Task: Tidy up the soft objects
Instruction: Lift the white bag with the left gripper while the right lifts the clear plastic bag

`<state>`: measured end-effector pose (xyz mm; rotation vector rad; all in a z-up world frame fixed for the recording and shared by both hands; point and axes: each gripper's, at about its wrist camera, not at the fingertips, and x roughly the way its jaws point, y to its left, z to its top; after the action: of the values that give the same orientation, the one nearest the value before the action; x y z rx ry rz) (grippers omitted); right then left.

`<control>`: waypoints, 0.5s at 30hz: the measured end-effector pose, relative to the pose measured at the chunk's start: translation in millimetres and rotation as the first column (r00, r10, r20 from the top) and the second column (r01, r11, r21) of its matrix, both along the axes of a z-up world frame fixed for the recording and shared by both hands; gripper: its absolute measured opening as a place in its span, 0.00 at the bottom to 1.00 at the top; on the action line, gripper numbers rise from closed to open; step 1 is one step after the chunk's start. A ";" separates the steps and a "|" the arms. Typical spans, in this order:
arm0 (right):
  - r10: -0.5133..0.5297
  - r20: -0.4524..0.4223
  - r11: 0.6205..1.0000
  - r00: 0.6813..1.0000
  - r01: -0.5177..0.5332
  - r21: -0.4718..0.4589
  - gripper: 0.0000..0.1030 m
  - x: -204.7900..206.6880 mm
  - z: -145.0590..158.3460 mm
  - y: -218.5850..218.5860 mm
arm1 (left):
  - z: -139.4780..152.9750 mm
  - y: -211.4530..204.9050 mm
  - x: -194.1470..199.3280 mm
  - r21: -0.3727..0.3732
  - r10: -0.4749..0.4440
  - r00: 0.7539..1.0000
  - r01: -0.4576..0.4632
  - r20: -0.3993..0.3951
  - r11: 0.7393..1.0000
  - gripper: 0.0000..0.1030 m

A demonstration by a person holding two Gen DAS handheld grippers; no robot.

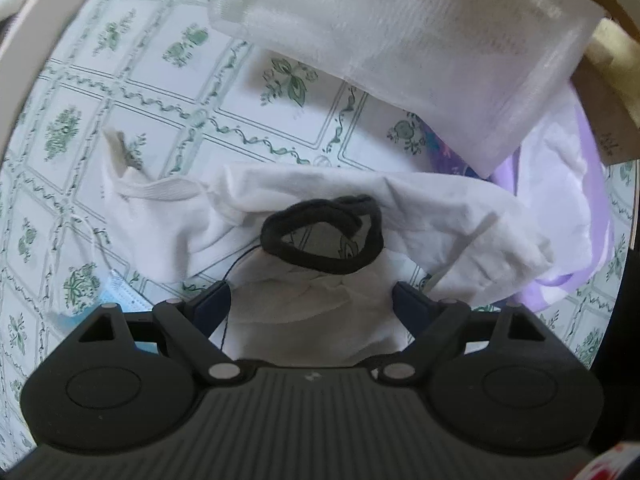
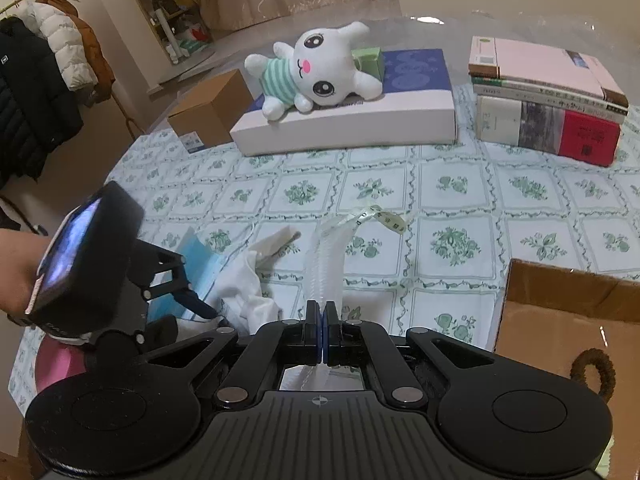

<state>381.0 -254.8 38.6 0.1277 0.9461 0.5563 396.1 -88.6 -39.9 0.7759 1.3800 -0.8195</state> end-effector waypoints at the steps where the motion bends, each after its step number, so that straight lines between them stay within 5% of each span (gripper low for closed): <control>1: 0.000 -0.001 1.000 1.000 0.000 0.000 0.00 0.0 -0.9 -0.4 | -3.3 -1.7 0.2 0.014 -0.008 1.000 0.008 -0.005 1.000 0.84; 6: -0.007 -0.003 1.000 1.000 0.007 -0.005 0.00 0.0 -3.9 -3.9 | -16.2 -3.1 0.7 0.061 -0.017 0.999 0.019 -0.029 0.998 0.71; 8: -0.009 -0.005 1.000 1.000 0.009 -0.005 0.00 -1.0 -4.2 -5.9 | -16.0 -3.8 -0.2 0.061 -0.013 1.000 0.015 -0.026 0.998 0.60; 10: -0.010 -0.005 1.000 1.000 0.010 -0.006 0.00 -1.9 -3.3 -7.3 | -12.5 -3.9 -0.6 0.065 -0.009 1.000 0.010 -0.017 0.998 0.32; 12: -0.015 -0.003 1.000 1.000 0.015 -0.004 0.00 -3.9 -1.4 -8.5 | -8.2 -3.5 -0.7 0.073 -0.005 1.000 0.005 -0.007 0.997 0.15; 15: -0.021 0.003 1.000 1.000 0.021 -0.001 0.00 -7.8 4.4 -8.9 | 1.4 -1.4 -2.6 0.070 0.001 1.000 -0.002 0.019 0.998 0.07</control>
<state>373.2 -263.7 42.9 0.1355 0.9411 0.5360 393.5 -90.0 -38.4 0.8347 1.3988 -0.7639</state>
